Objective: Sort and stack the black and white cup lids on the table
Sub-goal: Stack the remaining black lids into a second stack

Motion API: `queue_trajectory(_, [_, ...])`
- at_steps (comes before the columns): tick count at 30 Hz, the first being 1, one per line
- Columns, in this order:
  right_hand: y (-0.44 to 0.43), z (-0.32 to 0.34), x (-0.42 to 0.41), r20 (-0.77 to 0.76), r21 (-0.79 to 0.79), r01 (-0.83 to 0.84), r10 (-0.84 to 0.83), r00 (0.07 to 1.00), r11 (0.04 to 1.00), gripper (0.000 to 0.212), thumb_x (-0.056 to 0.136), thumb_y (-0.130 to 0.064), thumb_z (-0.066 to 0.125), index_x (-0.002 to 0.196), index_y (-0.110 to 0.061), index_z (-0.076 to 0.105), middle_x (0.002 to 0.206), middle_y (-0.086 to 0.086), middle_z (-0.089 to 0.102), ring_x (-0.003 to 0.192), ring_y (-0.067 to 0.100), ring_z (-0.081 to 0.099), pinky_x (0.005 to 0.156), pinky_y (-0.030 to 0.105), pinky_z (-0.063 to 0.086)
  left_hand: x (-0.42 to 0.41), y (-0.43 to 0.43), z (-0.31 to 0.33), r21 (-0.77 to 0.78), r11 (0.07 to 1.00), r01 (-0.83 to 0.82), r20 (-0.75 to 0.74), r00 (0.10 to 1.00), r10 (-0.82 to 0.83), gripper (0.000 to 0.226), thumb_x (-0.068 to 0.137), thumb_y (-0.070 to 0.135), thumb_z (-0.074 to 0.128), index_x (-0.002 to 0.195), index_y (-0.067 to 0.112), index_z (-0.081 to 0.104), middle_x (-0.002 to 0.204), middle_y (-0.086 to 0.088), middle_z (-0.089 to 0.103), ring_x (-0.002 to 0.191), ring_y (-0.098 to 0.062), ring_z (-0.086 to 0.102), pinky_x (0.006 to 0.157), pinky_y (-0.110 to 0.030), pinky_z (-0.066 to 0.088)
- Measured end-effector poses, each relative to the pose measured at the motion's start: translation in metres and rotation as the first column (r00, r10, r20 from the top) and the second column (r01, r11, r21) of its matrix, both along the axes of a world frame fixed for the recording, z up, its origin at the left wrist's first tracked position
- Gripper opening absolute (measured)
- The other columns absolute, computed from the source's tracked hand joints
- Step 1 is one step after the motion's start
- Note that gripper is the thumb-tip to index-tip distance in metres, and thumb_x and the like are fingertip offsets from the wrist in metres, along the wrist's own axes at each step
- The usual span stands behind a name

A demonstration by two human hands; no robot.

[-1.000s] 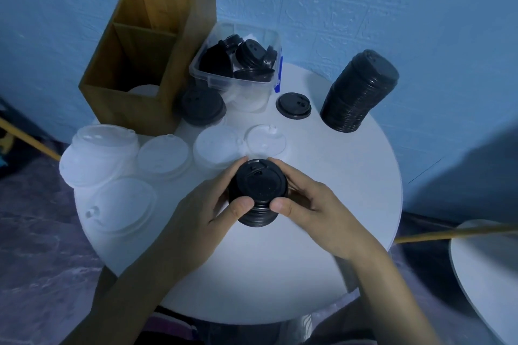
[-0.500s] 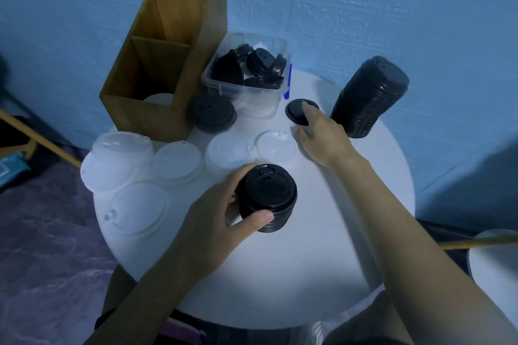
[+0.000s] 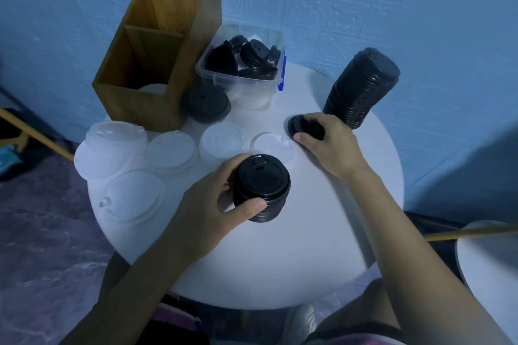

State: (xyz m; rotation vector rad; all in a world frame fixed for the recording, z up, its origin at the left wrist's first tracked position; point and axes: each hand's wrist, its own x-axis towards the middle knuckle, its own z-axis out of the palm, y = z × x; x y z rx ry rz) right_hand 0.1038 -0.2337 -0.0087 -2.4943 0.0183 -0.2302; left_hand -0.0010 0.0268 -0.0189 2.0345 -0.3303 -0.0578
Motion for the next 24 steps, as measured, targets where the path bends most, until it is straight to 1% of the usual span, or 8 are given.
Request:
queue_trajectory(2, [0.005, 0.015, -0.015, 0.06, 0.268, 0.006, -0.023, 0.998, 0.963, 0.038, 0.089, -0.038, 0.077, 0.125, -0.029, 0.067, 0.12, -0.012, 0.068, 0.096, 0.013, 0.062, 0.086, 0.029, 0.05, 0.0, -0.001, 0.0, -0.007, 1.0, 0.005, 0.001, 1.0, -0.005, 0.062, 0.077, 0.043, 0.074, 0.134, 0.052, 0.051, 0.122, 0.027, 0.067, 0.113, 0.001, 0.064, 0.096, -0.023, 0.049])
queue_trajectory(4, [0.014, 0.036, -0.038, 0.026, 0.503, -0.124, 0.129, 0.991, 0.855, 0.034, 0.086, -0.033, 0.081, 0.118, -0.033, 0.071, 0.101, -0.013, 0.073, 0.075, 0.013, 0.058, 0.063, 0.023, 0.048, 0.0, -0.002, 0.001, -0.014, 1.0, 0.006, 0.001, 1.0, -0.006, 0.063, 0.072, 0.052, 0.07, 0.132, 0.055, 0.051, 0.121, 0.027, 0.067, 0.111, 0.002, 0.065, 0.094, -0.021, 0.049])
queue_trajectory(5, [0.02, 0.045, -0.053, -0.004, 0.518, -0.204, 0.241, 0.97, 0.83, 0.035, 0.082, -0.036, 0.083, 0.115, -0.037, 0.072, 0.085, -0.014, 0.07, 0.067, 0.012, 0.053, 0.057, 0.02, 0.042, 0.001, -0.002, 0.001, -0.012, 1.0, 0.004, 0.002, 1.0, -0.004, 0.061, 0.071, 0.054, 0.069, 0.13, 0.057, 0.051, 0.118, 0.028, 0.067, 0.109, 0.003, 0.065, 0.093, -0.019, 0.049])
queue_trajectory(7, [0.033, 0.054, -0.076, -0.053, 0.401, -0.338, 0.39, 0.919, 0.851, 0.042, 0.074, -0.046, 0.087, 0.113, -0.047, 0.071, 0.073, -0.02, 0.062, 0.068, 0.008, 0.048, 0.064, 0.019, 0.038, 0.001, -0.002, 0.002, -0.013, 1.0, 0.0, 0.009, 1.0, 0.0, 0.057, 0.074, 0.049, 0.075, 0.126, 0.059, 0.052, 0.113, 0.031, 0.067, 0.106, 0.007, 0.065, 0.087, -0.01, 0.047])
queue_trajectory(10, [0.041, 0.052, -0.09, -0.088, 0.184, -0.434, 0.455, 0.886, 0.882, 0.048, 0.077, -0.05, 0.083, 0.121, -0.052, 0.066, 0.119, -0.035, 0.061, 0.115, 0.0, 0.05, 0.093, 0.022, 0.041, 0.002, -0.002, 0.002, -0.029, 1.0, -0.001, 0.014, 1.0, 0.001, 0.06, 0.084, 0.018, 0.081, 0.128, 0.05, 0.055, 0.111, 0.033, 0.068, 0.105, 0.012, 0.064, 0.083, -0.003, 0.044])
queue_trajectory(13, [0.043, 0.049, -0.094, -0.121, 0.219, -0.464, 0.496, 0.86, 0.858, 0.049, 0.083, -0.039, 0.082, 0.128, -0.049, 0.065, 0.136, -0.039, 0.05, 0.135, -0.007, 0.041, 0.114, 0.025, 0.034, 0.002, -0.001, 0.002, -0.015, 1.0, 0.001, 0.035, 0.999, 0.0, 0.064, 0.084, 0.015, 0.081, 0.123, 0.057, 0.053, 0.11, 0.035, 0.067, 0.104, 0.013, 0.063, 0.082, -0.002, 0.043])
queue_trajectory(18, [0.04, 0.043, -0.095, -0.142, 0.298, -0.458, 0.513, 0.847, 0.838, 0.052, 0.089, -0.03, 0.079, 0.132, -0.052, 0.059, 0.143, -0.039, 0.046, 0.139, -0.009, 0.041, 0.12, 0.036, 0.035, 0.002, 0.0, 0.006, -0.001, 1.0, 0.027, 0.025, 0.999, -0.027, 0.064, 0.084, 0.02, 0.081, 0.124, 0.06, 0.05, 0.112, 0.035, 0.065, 0.107, 0.012, 0.062, 0.086, -0.002, 0.042])
queue_trajectory(24, [0.042, 0.045, -0.094, -0.175, 0.314, -0.46, 0.527, 0.832, 0.831, 0.052, 0.09, -0.029, 0.078, 0.135, -0.048, 0.06, 0.146, -0.037, 0.044, 0.14, -0.01, 0.04, 0.12, 0.037, 0.036, 0.002, 0.002, 0.006, 0.027, 0.999, 0.042, 0.043, 0.998, -0.043, 0.067, 0.082, 0.026, 0.085, 0.127, 0.059, 0.048, 0.119, 0.035, 0.063, 0.114, 0.012, 0.056, 0.089, 0.001, 0.036])
